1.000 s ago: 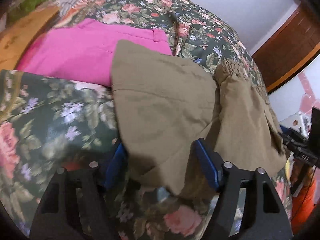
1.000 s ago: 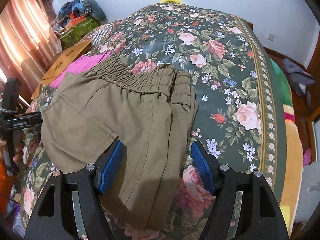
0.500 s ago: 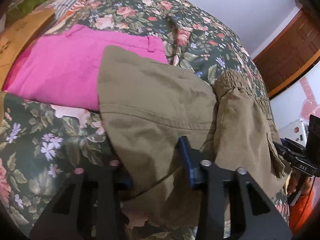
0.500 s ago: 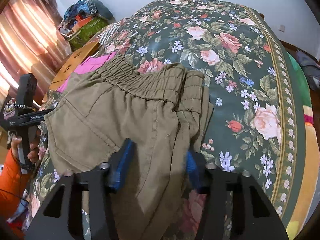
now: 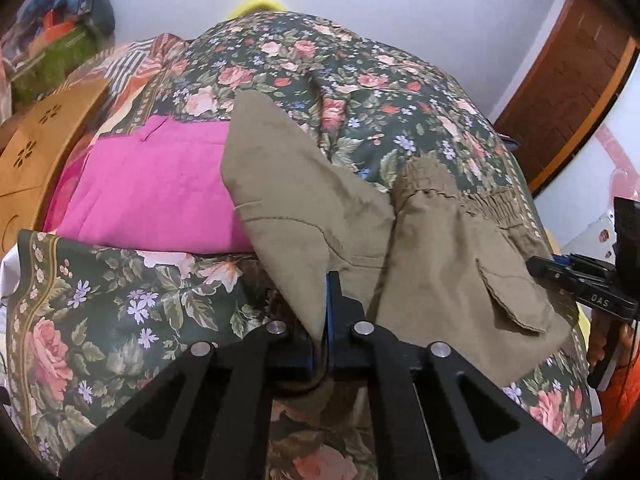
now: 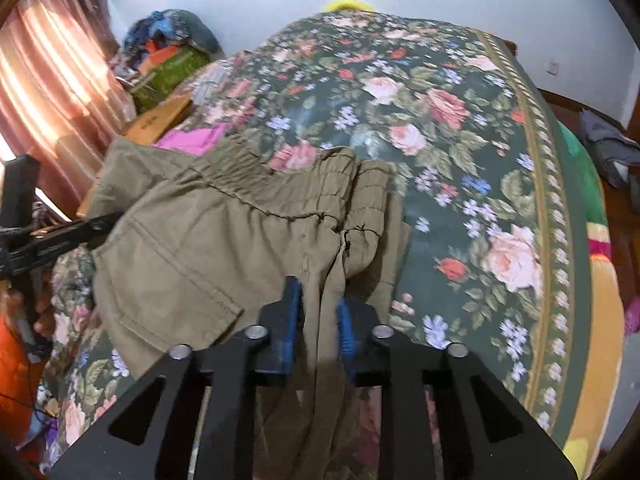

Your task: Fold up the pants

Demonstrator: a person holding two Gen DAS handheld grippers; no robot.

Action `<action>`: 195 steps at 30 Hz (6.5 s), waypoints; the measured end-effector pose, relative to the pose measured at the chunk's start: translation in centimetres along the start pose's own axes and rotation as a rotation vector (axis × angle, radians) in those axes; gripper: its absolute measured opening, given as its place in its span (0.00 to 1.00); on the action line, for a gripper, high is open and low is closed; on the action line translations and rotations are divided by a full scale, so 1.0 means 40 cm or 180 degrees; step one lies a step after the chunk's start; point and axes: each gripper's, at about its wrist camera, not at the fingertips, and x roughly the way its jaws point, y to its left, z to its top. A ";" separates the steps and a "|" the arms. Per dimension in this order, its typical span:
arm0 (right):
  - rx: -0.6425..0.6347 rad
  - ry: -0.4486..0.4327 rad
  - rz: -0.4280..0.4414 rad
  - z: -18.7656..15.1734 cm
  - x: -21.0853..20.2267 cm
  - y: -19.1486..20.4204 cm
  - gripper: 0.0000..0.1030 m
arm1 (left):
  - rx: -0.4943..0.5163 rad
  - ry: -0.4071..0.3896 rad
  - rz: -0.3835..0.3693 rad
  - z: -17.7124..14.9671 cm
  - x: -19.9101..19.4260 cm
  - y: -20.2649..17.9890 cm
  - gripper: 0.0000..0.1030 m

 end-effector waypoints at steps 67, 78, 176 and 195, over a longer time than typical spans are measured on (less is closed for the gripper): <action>-0.0134 -0.0126 0.0257 0.059 -0.064 0.029 0.10 | -0.0211 0.0348 -0.0471 -0.047 0.089 0.059 0.18; -0.0164 -0.0323 0.0320 0.086 -0.104 0.045 0.10 | 0.0074 -0.0024 -0.0244 0.015 -0.009 0.005 0.03; -0.1090 -0.2438 0.0469 0.001 -0.591 0.618 0.67 | 0.0187 -0.2499 0.0600 -0.226 -0.878 -0.127 0.71; -0.0973 -0.2646 0.0223 -0.090 -0.607 0.631 1.00 | 0.0244 -0.2667 0.0707 -0.319 -0.900 -0.171 1.00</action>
